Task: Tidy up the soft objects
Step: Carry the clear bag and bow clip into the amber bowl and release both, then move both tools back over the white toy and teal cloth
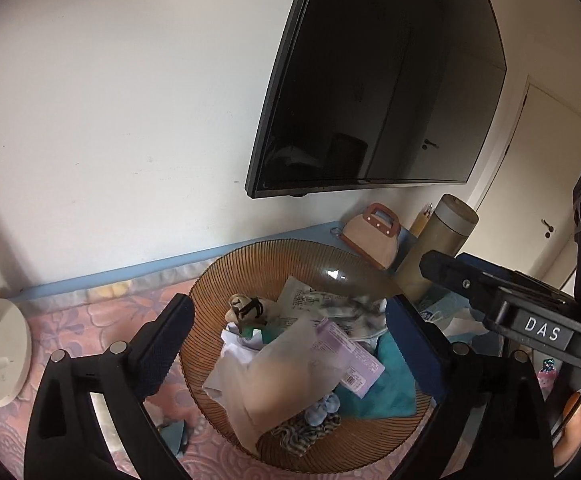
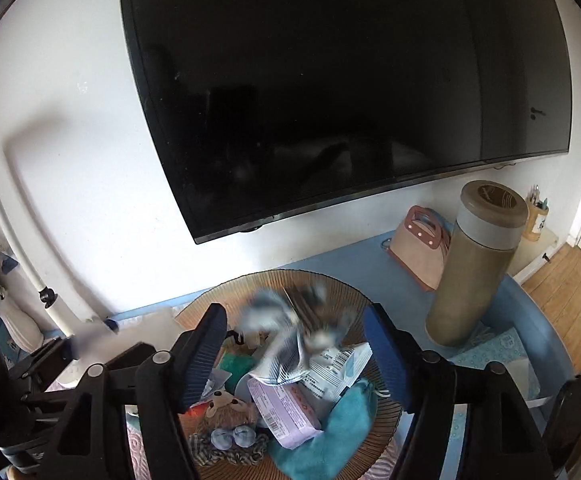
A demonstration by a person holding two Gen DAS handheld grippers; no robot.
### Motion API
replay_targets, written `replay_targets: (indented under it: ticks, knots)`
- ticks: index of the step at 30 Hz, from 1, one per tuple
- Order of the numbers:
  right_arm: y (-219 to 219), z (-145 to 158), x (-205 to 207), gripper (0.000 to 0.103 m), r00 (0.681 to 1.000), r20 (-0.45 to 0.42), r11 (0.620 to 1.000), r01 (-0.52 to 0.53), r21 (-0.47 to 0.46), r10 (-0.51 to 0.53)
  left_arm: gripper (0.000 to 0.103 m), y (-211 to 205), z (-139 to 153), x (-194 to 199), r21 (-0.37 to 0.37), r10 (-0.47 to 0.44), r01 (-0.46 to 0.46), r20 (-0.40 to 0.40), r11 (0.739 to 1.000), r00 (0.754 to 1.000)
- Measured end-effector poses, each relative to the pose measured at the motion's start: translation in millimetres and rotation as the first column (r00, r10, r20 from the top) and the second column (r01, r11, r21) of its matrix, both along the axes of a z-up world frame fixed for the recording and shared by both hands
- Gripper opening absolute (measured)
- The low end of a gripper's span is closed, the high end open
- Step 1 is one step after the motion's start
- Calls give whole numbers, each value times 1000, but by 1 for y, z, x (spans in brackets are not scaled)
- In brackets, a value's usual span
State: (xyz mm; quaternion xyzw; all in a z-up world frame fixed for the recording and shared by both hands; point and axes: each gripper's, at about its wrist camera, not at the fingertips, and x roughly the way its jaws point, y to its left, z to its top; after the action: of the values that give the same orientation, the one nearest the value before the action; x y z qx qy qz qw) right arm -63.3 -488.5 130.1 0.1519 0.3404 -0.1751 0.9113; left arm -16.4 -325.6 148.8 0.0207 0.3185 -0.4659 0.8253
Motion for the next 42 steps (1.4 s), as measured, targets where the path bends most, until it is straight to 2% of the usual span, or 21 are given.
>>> replay_targets:
  ticks: [3,6,11,15,17,20,23,25,29,34,36,42]
  knots:
    - [8,-5,-9,69,999,-21,1000,-25,-7,25,96,18,-4,-4,6,-19,19,-45,1000,999]
    - [20,-7,-26,70,996,-36,997,-77,-2,77,96,54,-5,-13,-4,14,-14,-36,1000,999]
    - [48,2,-50,80,993,-12,993,-117,8,117,96,117,9,-16,-28,86,-88,-60,996,994]
    - [83,15,-63,82,984,24,984,-175,21,174,96,172,34,-26,-53,161,-161,-1,986,987]
    - [102,19,-67,90,979,33,979,-204,18,203,97,194,36,-33,-23,196,-195,31,981,980]
    - [133,10,-75,93,966,37,966,-257,27,256,98,222,11,-43,62,254,-259,72,964,964]
    - [162,-18,-78,93,955,-5,954,-295,50,295,98,240,-36,-41,126,275,-272,-9,954,961]
    - [179,-47,-76,93,949,-50,948,-307,87,312,98,247,-65,-37,162,307,-295,-57,942,950]
    - [203,-97,-72,93,933,-132,940,-320,120,334,98,252,-105,-35,232,329,-306,-67,923,942]
    - [207,-128,-73,93,934,-172,948,-296,115,312,98,249,-126,-43,270,309,-292,-19,917,951]
    - [203,-137,-73,93,939,-181,954,-274,125,293,98,246,-134,-43,299,305,-282,-35,912,952]
    - [195,-143,-73,93,951,-177,963,-231,142,254,98,238,-134,-50,333,259,-243,-6,911,966]
